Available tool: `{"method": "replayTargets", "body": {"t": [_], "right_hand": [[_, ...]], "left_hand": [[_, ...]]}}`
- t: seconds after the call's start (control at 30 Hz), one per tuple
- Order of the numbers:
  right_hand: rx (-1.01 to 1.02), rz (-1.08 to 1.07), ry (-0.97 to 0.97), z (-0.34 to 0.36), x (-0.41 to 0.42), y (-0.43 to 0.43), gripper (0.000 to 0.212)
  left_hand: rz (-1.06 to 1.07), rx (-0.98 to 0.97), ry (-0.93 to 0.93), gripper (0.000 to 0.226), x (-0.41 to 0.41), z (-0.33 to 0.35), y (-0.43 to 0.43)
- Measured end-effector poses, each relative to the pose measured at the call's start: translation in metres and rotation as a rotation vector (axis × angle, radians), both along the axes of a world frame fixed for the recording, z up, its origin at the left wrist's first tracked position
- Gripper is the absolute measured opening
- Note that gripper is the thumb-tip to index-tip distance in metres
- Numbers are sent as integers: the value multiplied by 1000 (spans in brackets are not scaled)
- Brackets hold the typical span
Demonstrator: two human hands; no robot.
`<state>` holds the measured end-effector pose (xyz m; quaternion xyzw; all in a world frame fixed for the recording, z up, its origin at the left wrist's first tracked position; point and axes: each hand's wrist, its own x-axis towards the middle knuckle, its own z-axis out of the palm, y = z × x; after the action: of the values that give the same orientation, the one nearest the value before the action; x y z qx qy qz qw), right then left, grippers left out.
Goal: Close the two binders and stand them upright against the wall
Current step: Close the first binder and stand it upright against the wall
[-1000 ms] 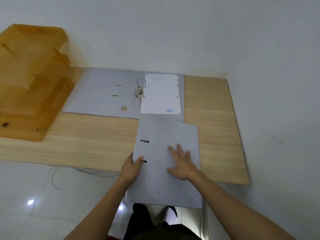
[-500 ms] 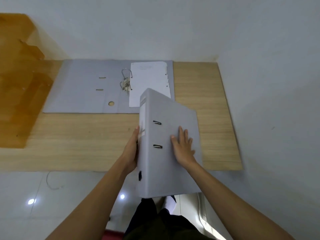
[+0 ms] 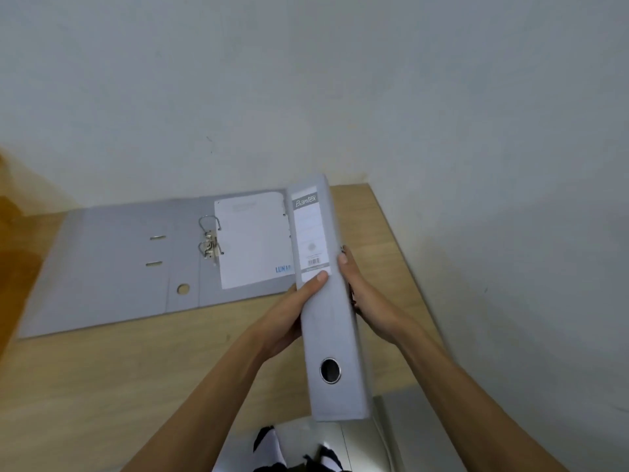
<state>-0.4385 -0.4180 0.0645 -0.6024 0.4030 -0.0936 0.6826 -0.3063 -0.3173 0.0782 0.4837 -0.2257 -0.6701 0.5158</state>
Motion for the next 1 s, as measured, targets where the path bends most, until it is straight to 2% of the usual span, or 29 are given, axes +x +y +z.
{"method": "replayTargets", "body": {"t": [0.17, 0.27, 0.33, 0.6, 0.9, 1.0], "right_hand": [[-288, -31, -50, 55, -9, -17, 82], [-462, -40, -62, 73, -17, -26, 78], [-529, -58, -32, 70, -23, -32, 80], [-465, -218, 20, 28, -61, -62, 66], [-460, -407, 30, 9, -87, -121, 53], [-513, -524, 99, 4, -87, -131, 41]], "left_hand": [[-74, -187, -228, 56, 11, 15, -28], [-61, -276, -431, 83, 14, 11, -49], [-64, -317, -528, 92, 14, 5, -63], [-155, -333, -715, 95, -6, -22, -108], [-299, -251, -819, 126, -30, -24, -193], [-307, -220, -831, 130, -37, -28, -217]]}}
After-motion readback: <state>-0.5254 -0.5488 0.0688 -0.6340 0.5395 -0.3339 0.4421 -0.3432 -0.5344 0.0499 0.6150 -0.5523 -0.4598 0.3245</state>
